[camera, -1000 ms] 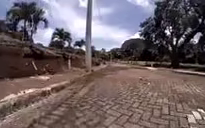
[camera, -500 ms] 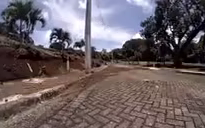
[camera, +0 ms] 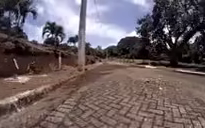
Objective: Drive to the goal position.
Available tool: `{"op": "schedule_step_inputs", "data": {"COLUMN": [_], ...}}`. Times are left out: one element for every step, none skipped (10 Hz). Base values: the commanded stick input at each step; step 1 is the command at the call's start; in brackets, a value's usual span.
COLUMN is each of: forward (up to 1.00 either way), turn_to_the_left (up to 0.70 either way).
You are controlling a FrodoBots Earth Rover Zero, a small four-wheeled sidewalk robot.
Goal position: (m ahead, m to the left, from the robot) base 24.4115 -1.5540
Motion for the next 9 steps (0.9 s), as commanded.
{"op": "schedule_step_inputs", "data": {"forward": [0.85,0.85,0.85,0.85,0.85,0.85,0.85,0.85,0.85], "turn_to_the_left": [0.00,0.00,0.00,0.00,0.00,0.00,0.00,0.00,0.00]}}
